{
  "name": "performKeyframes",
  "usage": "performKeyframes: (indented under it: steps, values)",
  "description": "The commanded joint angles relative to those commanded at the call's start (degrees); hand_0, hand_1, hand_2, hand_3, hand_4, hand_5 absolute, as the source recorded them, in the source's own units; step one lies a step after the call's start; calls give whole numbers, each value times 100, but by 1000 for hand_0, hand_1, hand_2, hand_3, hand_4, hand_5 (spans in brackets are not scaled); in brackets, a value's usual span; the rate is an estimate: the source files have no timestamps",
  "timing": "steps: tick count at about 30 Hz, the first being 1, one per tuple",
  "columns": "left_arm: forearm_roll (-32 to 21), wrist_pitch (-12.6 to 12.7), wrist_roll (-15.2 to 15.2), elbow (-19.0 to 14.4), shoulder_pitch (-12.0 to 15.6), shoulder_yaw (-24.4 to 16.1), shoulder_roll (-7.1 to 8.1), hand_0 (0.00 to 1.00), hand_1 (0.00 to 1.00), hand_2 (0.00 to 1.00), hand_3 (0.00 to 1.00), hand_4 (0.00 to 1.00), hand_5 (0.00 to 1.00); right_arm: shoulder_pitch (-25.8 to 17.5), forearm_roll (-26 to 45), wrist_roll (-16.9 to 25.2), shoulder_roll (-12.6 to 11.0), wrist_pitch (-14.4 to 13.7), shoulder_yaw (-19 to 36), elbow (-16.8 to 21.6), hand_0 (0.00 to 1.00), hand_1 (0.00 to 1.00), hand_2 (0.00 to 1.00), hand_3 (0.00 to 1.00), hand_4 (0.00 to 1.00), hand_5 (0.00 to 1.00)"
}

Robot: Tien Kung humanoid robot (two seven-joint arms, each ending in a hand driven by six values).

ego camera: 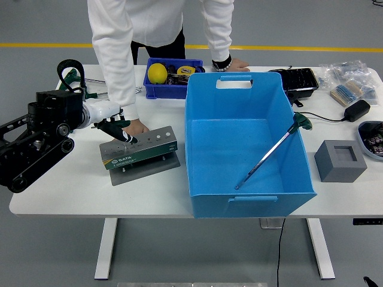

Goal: Lift tool from toolbox,place it in box,lift tool from toolbox,place it in box

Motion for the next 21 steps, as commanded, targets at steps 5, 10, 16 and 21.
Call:
performKeyframes:
  steps: [5, 10, 16, 21]
  values:
    - [-58, -117, 0, -4, 7, 17, 9, 428, 535, 587, 727, 938, 798, -20, 6, 1, 5, -3, 6, -1, 682, 645, 705, 556, 786, 718]
    - [-182, -224, -23, -55, -4, -10, 6, 428, 524, 578, 708, 927, 799, -38, -30, -10, 15, -8, 30, -2, 684, 646, 705, 555, 786, 718]
    - [-504, -392, -38, -106, -82, 5, 15, 412, 456, 502, 682, 916, 811, -61, -53, -19, 18, -5, 42, -1, 683, 646, 705, 555, 786, 718]
    - [-605, -476, -71, -62, -181, 25, 6, 401, 418, 461, 658, 911, 811, -61, -74, -24, 17, -3, 48, 0, 683, 647, 705, 555, 786, 717]
